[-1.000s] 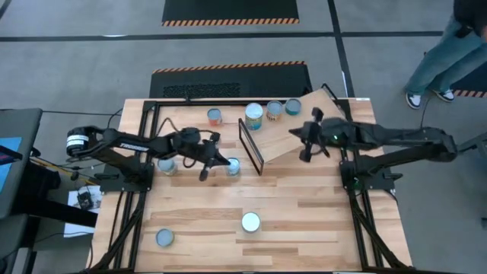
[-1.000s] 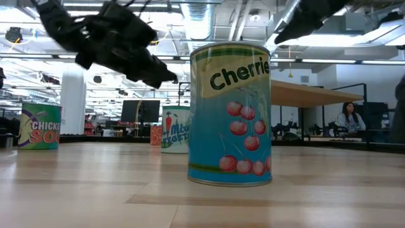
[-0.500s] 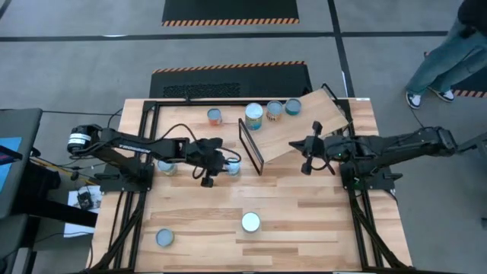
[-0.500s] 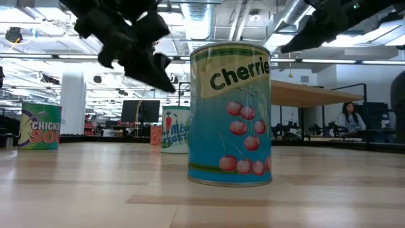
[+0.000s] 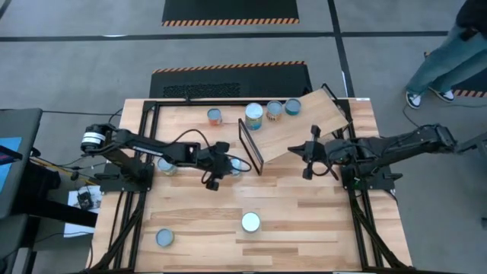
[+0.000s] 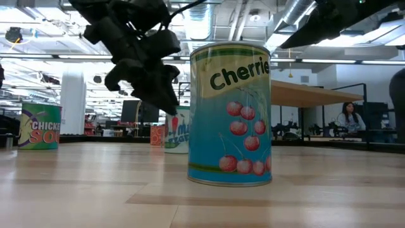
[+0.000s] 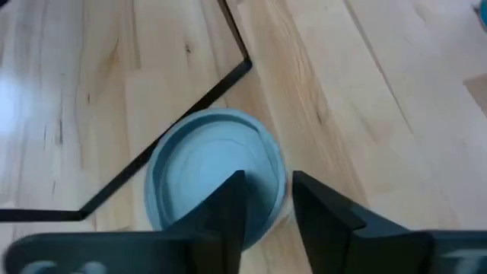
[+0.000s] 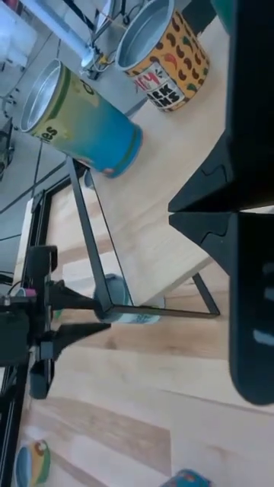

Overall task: Pick and place cans onto a shelf
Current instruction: Put the can of mixed vegetables on the shelf

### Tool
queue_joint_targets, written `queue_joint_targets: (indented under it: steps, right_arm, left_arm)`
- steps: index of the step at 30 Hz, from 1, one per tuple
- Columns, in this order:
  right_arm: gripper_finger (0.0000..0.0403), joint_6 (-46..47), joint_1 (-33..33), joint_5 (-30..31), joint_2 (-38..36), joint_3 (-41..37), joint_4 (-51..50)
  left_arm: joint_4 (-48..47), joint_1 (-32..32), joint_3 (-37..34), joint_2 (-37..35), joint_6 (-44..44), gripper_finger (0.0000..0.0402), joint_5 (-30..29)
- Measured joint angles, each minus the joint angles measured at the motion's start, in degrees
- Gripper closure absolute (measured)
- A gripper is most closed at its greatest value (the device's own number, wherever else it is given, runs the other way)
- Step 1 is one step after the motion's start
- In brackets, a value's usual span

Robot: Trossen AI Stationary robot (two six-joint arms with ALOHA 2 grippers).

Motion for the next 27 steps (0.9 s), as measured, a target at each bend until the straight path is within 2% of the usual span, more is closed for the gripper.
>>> queue_joint_targets:
  steps: [5,12,17,23,27]
  right_arm:
    - [0.0386,0.29,0.57,-0.69,0.10,0.00,0.10]
    - [0.0368,0.31,0.55,-3.00,3.11,-0.01,2.59]
    - [0.0354,0.33,1.04,-8.52,7.93,1.47,7.40]
    - [0.0332,0.35,5.62,-9.01,14.45,5.97,6.78]
    - [0.0319,1.68,10.09,-8.54,16.93,8.58,6.61]
  left_arm:
    - [-5.90,0.00,2.21,-0.89,2.89,0.0389,3.00]
    - [-13.91,-1.53,7.17,-4.83,9.02,0.0399,8.04]
    - [-14.38,-2.12,9.79,-9.47,12.41,0.0400,18.00]
    - [-14.85,-2.32,10.59,-10.47,10.25,0.0401,28.99]
    - [-13.90,-4.00,10.60,-7.55,7.52,0.0401,25.57]
